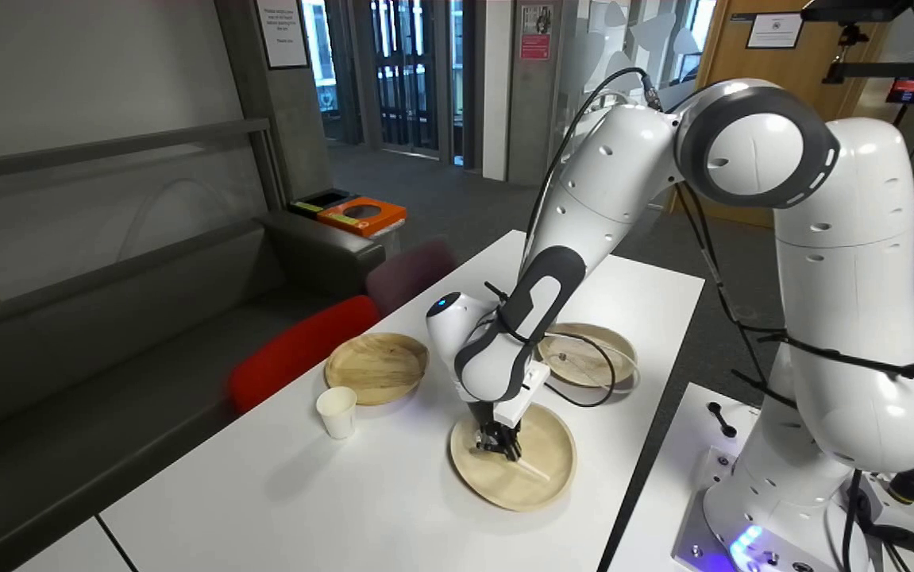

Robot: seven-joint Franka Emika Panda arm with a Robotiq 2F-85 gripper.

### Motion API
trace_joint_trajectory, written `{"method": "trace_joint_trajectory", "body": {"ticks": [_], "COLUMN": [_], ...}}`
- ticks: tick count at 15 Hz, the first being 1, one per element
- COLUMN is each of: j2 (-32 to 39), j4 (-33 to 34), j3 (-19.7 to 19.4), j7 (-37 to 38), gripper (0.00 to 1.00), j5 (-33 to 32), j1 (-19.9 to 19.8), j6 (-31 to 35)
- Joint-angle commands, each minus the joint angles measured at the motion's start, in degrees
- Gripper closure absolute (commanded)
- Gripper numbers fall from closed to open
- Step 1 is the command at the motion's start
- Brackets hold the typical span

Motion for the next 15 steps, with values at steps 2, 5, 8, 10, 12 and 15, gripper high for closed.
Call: {"method": "trace_joint_trajectory", "body": {"ticks": [2,5,8,10,12,15], "j2": [-3.8,-8.0,-11.4,-13.8,-15.5,-16.9], "j4": [-1.6,-4.9,-8.3,-10.4,-11.6,-12.5], "j3": [0.0,0.3,0.3,0.3,0.3,0.4], "j7": [-0.4,-2.0,-1.6,-1.2,-1.3,-1.1], "gripper": [0.98,0.98,0.98,0.98,0.98,0.98], "j5": [-1.6,-1.2,-0.2,-0.2,-0.2,-0.6], "j1": [0.3,-0.6,-1.3,-1.4,-1.7,-1.9], "j6": [-5.6,-6.4,-1.0,1.5,1.9,1.5]}}
